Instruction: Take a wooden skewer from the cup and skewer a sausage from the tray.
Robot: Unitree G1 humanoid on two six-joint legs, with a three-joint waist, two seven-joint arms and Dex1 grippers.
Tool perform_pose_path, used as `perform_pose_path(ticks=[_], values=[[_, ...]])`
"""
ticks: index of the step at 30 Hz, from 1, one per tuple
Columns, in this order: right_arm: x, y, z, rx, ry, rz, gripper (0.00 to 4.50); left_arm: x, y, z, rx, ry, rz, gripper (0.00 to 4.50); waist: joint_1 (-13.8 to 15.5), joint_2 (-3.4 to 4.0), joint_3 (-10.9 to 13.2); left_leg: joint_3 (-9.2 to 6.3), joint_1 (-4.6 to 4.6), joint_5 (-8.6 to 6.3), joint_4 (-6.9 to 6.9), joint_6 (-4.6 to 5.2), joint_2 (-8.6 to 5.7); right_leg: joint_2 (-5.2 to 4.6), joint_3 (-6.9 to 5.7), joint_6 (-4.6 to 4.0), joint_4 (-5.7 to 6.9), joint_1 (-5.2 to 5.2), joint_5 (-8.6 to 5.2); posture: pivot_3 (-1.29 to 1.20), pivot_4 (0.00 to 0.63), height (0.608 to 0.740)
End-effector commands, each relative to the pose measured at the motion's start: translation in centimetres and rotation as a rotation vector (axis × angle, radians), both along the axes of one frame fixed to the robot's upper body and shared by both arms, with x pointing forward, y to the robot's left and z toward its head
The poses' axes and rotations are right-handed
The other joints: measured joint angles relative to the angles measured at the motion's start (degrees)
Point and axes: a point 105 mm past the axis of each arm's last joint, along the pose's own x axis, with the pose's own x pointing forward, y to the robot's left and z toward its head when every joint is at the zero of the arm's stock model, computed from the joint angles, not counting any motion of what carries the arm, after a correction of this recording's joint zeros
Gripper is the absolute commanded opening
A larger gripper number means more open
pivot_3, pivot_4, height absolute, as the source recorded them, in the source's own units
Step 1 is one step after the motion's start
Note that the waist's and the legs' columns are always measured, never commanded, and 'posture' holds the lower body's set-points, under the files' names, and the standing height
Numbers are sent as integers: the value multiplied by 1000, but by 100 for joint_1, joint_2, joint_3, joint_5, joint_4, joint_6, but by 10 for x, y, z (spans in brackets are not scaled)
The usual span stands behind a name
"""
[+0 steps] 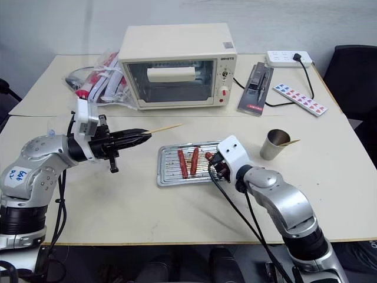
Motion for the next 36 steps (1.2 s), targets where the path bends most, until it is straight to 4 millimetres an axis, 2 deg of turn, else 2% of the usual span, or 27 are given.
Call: perform_pose_path(ticks=[1,5,8,21,32,36], values=[[1,2,11,-25,-69,30,1927,-3,2,9,-3,-49,8,0,-4,0,0,0,0,0,0,0,0,0,0,0,1,0,0,0,150,740],[-7,6,26,-46,-129,68,1927,-3,3,10,-8,-47,16,0,0,0,0,0,0,0,0,0,0,0,1,0,2,-1,0,0,150,740],[-14,11,26,-59,-143,97,1927,-5,3,9,-8,-44,16,0,-1,0,0,0,0,0,0,0,1,0,1,0,3,-1,0,0,150,740],[-7,11,2,-201,-191,140,1927,-4,5,12,-2,-45,25,0,3,-1,-1,0,0,0,2,0,-1,0,0,0,2,-1,0,0,150,740],[-1,6,-11,-237,-197,140,1927,-3,7,14,1,-52,31,0,3,-1,-1,0,0,1,2,-1,-1,0,1,0,3,-1,0,0,150,740],[3,5,-15,-188,-153,134,1927,-3,7,15,3,-56,30,0,-2,-3,-2,1,3,1,2,-2,-1,0,0,0,6,0,0,0,150,740]])
